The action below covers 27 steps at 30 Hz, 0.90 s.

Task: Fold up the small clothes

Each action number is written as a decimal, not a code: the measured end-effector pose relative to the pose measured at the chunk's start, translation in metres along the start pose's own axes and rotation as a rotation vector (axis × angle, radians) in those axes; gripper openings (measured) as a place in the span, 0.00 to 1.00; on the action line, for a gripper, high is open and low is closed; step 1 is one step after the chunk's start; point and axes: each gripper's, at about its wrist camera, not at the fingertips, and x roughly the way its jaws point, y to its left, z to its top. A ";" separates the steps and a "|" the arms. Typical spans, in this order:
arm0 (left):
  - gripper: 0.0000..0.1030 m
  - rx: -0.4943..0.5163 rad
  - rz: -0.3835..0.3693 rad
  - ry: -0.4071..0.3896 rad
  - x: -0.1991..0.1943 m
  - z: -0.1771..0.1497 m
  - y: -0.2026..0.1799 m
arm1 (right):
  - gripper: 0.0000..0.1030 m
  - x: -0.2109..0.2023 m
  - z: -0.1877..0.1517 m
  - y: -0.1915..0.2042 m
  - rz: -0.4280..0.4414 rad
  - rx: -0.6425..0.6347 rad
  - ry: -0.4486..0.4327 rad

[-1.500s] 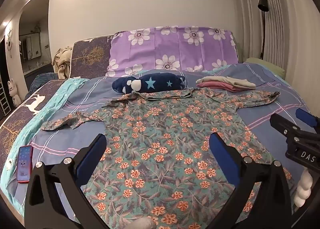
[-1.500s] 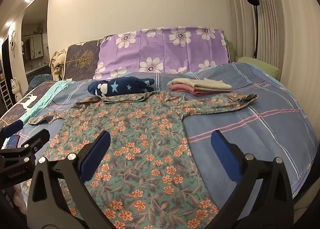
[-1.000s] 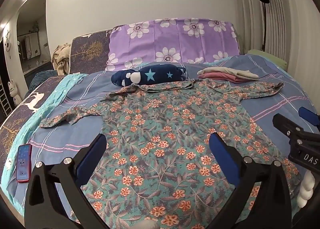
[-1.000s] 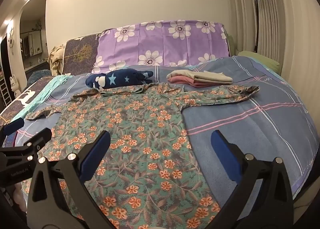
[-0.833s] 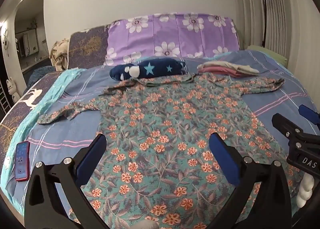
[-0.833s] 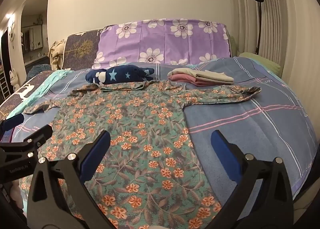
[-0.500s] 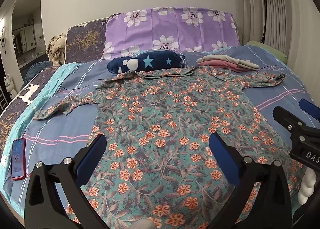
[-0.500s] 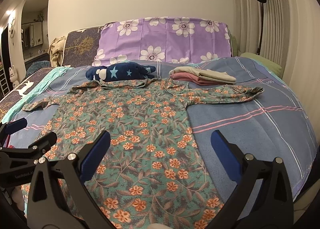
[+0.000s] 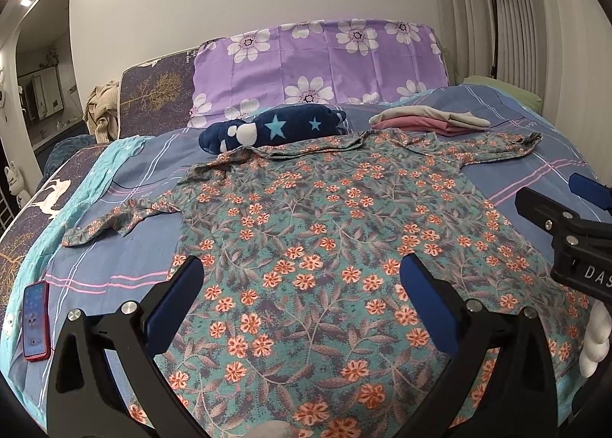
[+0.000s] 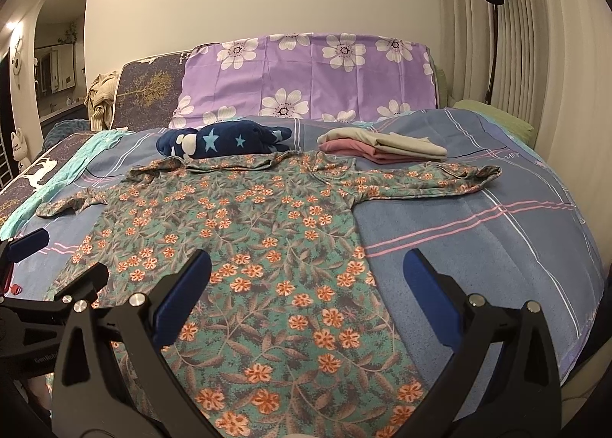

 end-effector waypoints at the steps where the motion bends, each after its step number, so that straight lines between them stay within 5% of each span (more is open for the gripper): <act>1: 0.99 0.000 0.001 -0.001 0.000 0.000 0.000 | 0.98 0.000 0.000 0.000 0.000 0.000 -0.001; 16: 0.99 -0.007 -0.009 -0.003 -0.003 0.000 -0.001 | 0.95 -0.007 -0.004 -0.002 0.024 0.010 -0.022; 27: 0.99 -0.015 -0.012 0.005 -0.003 -0.002 -0.002 | 0.72 -0.006 -0.007 -0.005 0.059 0.026 0.009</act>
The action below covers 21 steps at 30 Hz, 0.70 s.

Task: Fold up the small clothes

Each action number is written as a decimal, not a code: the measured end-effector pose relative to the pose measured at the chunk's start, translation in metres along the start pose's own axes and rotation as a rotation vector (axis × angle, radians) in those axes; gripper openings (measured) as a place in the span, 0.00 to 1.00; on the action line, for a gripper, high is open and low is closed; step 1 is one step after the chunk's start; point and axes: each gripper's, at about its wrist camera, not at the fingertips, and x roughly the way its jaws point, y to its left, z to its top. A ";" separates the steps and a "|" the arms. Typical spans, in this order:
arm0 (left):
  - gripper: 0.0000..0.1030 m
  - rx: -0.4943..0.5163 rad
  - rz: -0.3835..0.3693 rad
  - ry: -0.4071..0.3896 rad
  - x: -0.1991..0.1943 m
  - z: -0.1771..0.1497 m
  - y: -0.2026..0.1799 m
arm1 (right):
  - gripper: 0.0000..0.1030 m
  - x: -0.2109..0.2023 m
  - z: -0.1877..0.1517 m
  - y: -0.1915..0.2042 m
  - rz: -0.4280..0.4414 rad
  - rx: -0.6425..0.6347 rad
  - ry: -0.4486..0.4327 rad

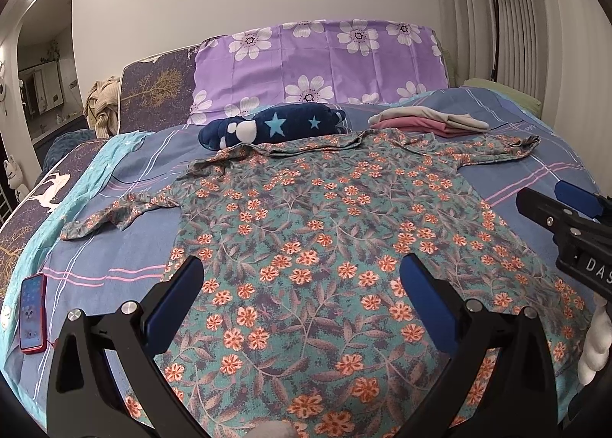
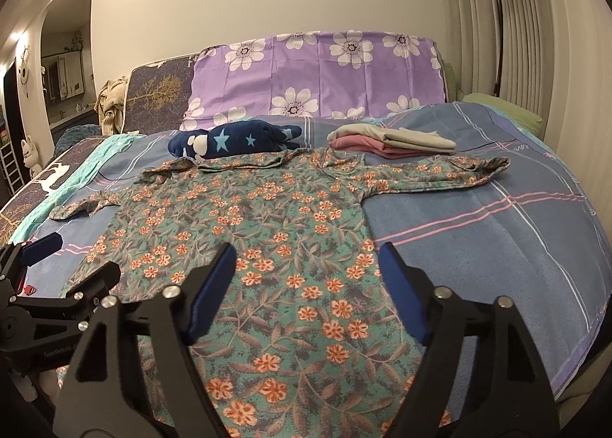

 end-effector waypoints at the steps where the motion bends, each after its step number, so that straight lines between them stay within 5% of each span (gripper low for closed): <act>1: 0.99 0.000 -0.001 0.000 0.000 0.000 0.000 | 0.71 0.000 0.000 0.001 0.000 -0.001 0.002; 21: 0.99 -0.010 -0.011 0.009 0.002 -0.005 0.004 | 0.65 0.001 -0.001 0.002 0.003 -0.006 0.010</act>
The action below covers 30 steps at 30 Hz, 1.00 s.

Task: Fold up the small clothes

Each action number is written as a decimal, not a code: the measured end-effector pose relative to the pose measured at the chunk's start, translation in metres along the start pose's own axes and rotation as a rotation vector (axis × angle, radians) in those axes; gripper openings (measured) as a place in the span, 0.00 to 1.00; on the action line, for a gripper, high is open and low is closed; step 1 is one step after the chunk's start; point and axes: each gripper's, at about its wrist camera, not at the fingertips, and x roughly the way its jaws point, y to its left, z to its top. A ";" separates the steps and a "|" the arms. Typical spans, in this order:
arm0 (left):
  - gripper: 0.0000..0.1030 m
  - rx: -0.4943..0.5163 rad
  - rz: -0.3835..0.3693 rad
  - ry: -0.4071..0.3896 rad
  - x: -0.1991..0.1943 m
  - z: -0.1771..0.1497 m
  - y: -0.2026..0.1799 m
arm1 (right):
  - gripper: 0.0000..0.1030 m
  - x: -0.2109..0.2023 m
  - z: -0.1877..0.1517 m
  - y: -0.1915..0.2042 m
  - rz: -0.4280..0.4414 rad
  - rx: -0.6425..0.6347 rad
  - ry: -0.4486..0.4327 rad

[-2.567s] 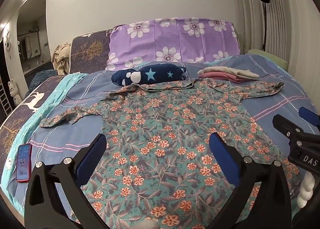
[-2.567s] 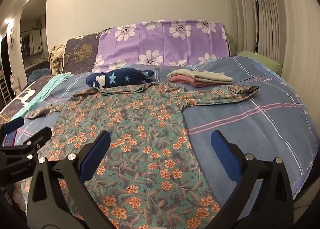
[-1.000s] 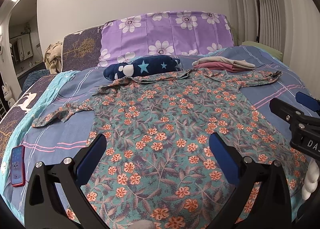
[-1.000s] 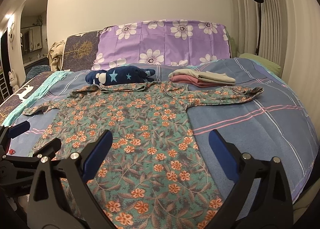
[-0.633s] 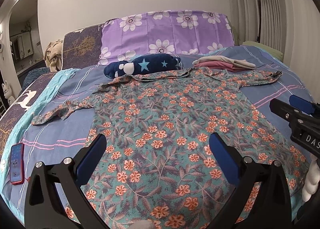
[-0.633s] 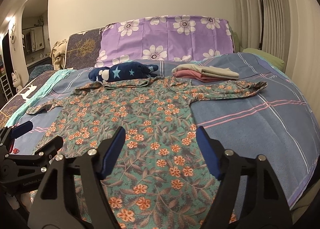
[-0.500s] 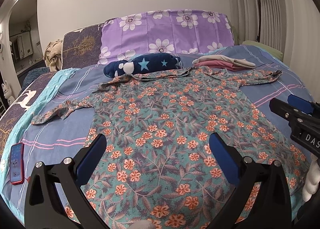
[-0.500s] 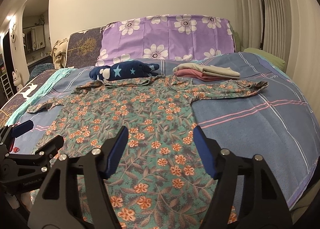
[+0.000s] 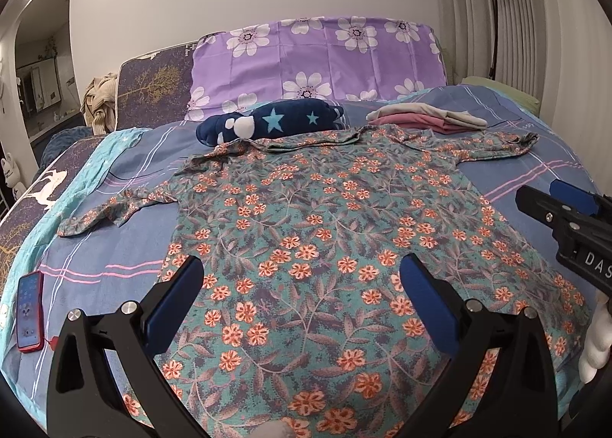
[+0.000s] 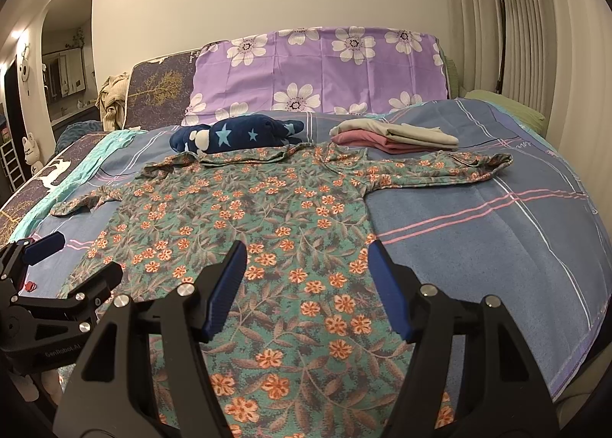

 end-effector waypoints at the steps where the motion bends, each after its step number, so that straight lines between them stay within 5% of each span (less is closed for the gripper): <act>1: 0.99 -0.007 -0.003 0.002 0.000 0.000 0.001 | 0.65 0.000 0.000 0.000 0.000 0.000 0.000; 14: 0.97 -0.026 0.010 -0.011 0.002 -0.002 0.008 | 0.65 0.002 -0.001 0.002 0.005 -0.018 0.003; 22: 0.70 -0.050 -0.009 0.050 0.013 -0.004 0.023 | 0.63 0.002 0.002 0.008 0.004 -0.042 -0.006; 30: 0.59 -0.071 -0.020 0.075 0.020 -0.005 0.035 | 0.63 0.011 0.006 0.014 0.007 -0.057 0.011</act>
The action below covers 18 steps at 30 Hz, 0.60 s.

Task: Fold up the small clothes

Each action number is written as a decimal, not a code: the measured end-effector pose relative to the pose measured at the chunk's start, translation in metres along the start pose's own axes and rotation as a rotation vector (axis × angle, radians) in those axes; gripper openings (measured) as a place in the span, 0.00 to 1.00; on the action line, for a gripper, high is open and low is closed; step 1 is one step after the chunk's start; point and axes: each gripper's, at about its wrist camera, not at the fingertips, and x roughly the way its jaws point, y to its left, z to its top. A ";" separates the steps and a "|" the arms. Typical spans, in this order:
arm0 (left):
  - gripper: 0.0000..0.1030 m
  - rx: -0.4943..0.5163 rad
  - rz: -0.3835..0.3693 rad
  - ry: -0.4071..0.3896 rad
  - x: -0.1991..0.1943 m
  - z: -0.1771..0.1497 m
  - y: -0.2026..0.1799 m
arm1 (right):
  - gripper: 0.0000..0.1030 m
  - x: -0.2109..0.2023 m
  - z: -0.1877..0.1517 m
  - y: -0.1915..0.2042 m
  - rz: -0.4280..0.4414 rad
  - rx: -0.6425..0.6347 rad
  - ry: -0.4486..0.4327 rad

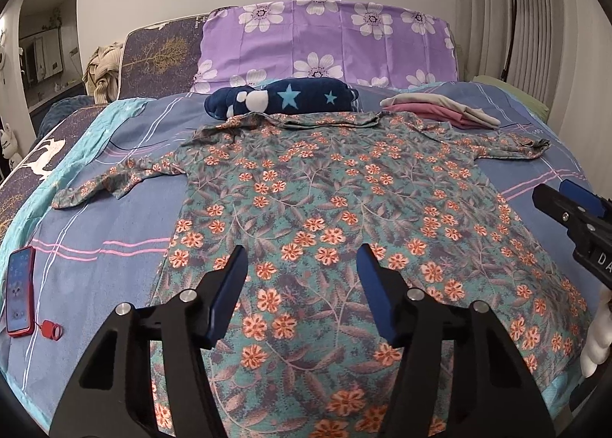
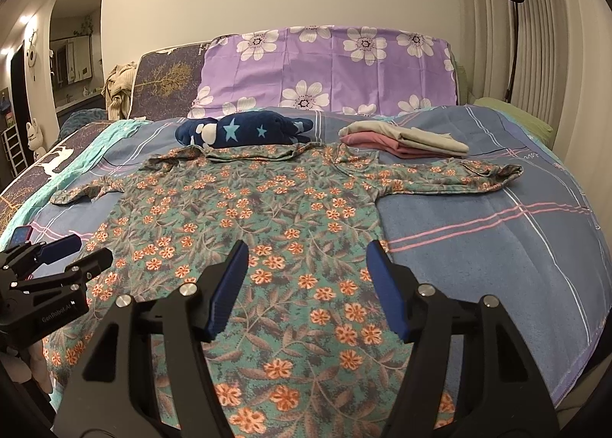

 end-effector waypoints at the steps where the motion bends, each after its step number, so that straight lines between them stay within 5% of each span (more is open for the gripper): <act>1: 0.59 0.000 0.000 0.000 0.001 0.000 0.001 | 0.63 0.001 0.001 0.001 0.000 -0.005 0.001; 14: 0.58 0.002 0.009 -0.064 0.009 0.014 0.020 | 0.63 0.027 0.017 0.015 0.008 -0.063 0.027; 18: 0.58 -0.027 0.007 -0.026 0.024 0.028 0.044 | 0.65 0.038 0.027 0.021 0.001 -0.106 0.026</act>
